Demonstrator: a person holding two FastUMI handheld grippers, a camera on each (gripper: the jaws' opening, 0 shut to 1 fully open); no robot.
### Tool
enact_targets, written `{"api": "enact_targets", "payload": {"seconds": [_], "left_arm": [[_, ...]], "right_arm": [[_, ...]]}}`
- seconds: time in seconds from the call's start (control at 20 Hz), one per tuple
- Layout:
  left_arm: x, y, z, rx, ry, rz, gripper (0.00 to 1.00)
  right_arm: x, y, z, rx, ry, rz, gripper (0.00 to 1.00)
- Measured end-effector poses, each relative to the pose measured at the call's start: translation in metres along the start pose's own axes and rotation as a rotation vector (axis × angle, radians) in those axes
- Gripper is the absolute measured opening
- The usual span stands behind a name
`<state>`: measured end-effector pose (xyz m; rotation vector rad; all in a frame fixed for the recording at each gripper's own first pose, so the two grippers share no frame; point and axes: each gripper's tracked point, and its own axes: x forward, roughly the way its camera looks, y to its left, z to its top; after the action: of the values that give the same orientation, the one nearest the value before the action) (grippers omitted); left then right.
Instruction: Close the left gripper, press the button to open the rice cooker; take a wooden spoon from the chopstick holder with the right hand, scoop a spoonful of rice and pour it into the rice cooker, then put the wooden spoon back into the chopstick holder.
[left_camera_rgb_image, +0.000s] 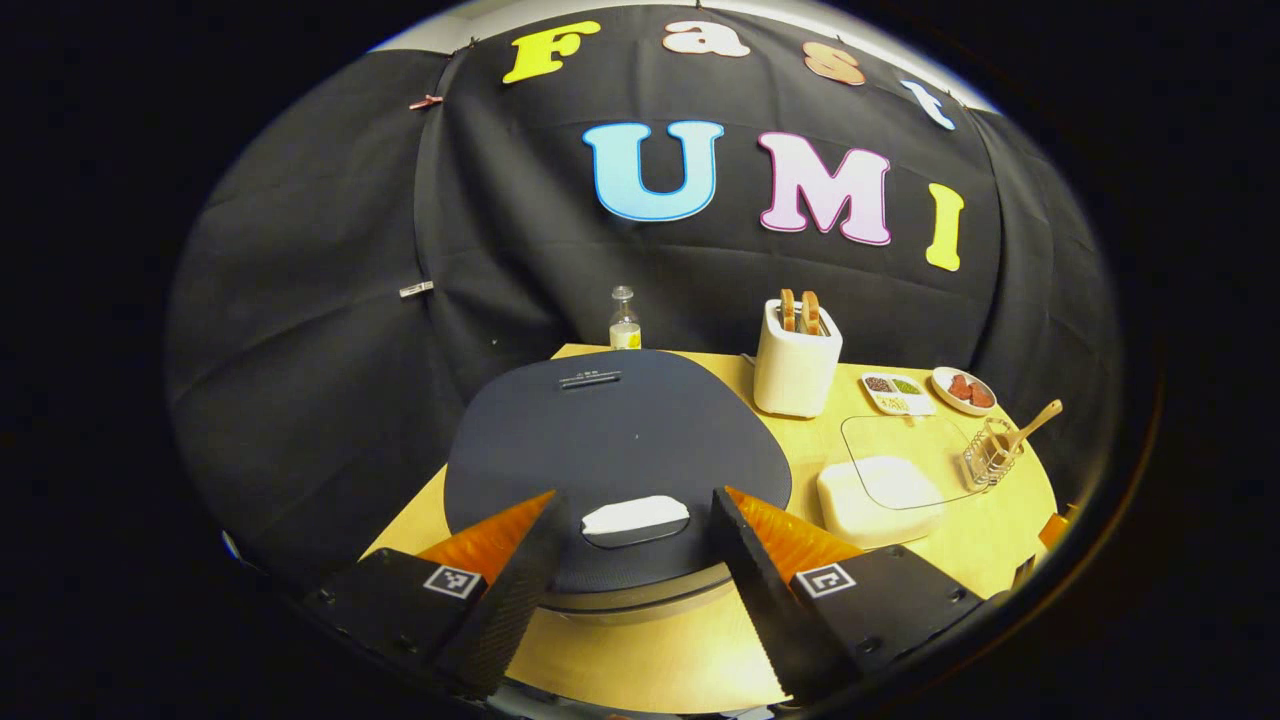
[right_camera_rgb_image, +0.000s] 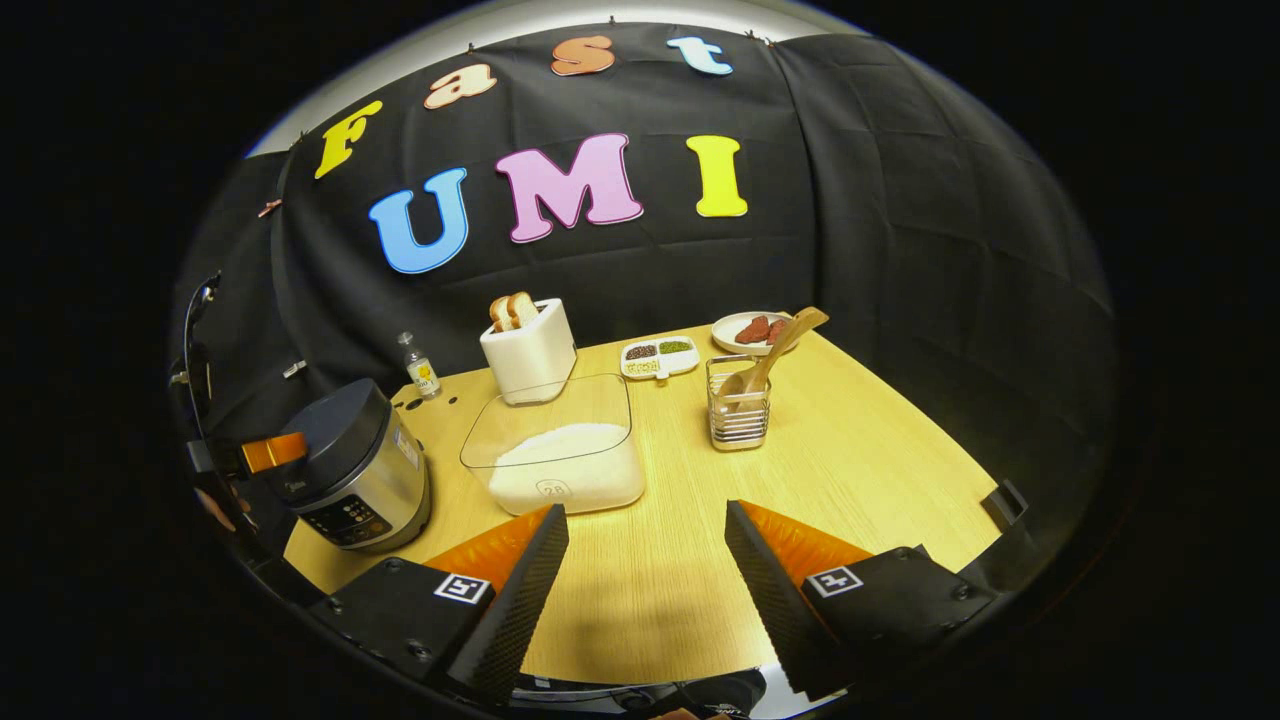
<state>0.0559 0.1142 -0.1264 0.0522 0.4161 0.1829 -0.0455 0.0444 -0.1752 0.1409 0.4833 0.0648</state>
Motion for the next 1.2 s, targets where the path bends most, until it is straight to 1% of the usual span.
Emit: {"api": "enact_targets", "payload": {"seconds": [0.1,0.2,0.35,0.45,0.6,0.75,0.8,0.85,0.9,0.95,1.0,1.05,1.1,1.2], "left_arm": [[0.001,-0.002,0.001,-0.008,-0.01,-0.003,0.99],[0.0,-0.002,0.004,0.005,-0.024,-0.017,0.99],[-0.002,-0.002,0.009,0.008,-0.057,-0.052,0.98],[-0.014,-0.005,0.024,0.018,-0.123,-0.084,0.95],[-0.04,-0.022,0.061,0.031,-0.254,-0.149,0.96],[-0.06,-0.049,0.099,0.002,-0.351,-0.213,0.96],[-0.066,-0.057,0.108,-0.001,-0.372,-0.225,0.96],[-0.072,-0.063,0.116,0.007,-0.395,-0.216,0.96],[-0.078,-0.064,0.121,0.026,-0.418,-0.198,0.95],[-0.082,-0.071,0.124,0.044,-0.435,-0.204,0.95],[-0.086,-0.082,0.124,0.05,-0.443,-0.23,0.95],[-0.09,-0.091,0.122,0.045,-0.438,-0.263,0.93],[-0.094,-0.099,0.117,0.04,-0.422,-0.293,0.95],[-0.102,-0.115,0.108,0.036,-0.382,-0.351,0.95]], "right_arm": [[-0.001,0.005,0.0,-0.008,0.002,0.013,0.99],[0.0,0.011,0.002,-0.017,-0.005,0.022,0.99],[-0.003,0.014,0.021,-0.013,-0.049,0.018,0.99],[-0.007,0.014,0.043,-0.026,-0.107,0.011,0.99],[-0.016,0.018,0.074,-0.06,-0.16,0.016,0.99],[-0.036,0.018,0.098,-0.113,-0.202,0.039,0.99],[-0.043,0.012,0.105,-0.135,-0.216,0.022,0.99],[-0.048,0.0,0.111,-0.149,-0.223,-0.023,0.98],[-0.051,-0.01,0.114,-0.145,-0.224,-0.07,0.99],[-0.059,-0.01,0.117,-0.127,-0.226,-0.085,0.99],[-0.065,-0.007,0.12,-0.1,-0.234,-0.084,0.98],[-0.07,-0.004,0.127,-0.074,-0.256,-0.085,0.99],[-0.075,-0.004,0.133,-0.061,-0.281,-0.091,0.99],[-0.081,-0.012,0.144,-0.077,-0.336,-0.113,0.99]]}}
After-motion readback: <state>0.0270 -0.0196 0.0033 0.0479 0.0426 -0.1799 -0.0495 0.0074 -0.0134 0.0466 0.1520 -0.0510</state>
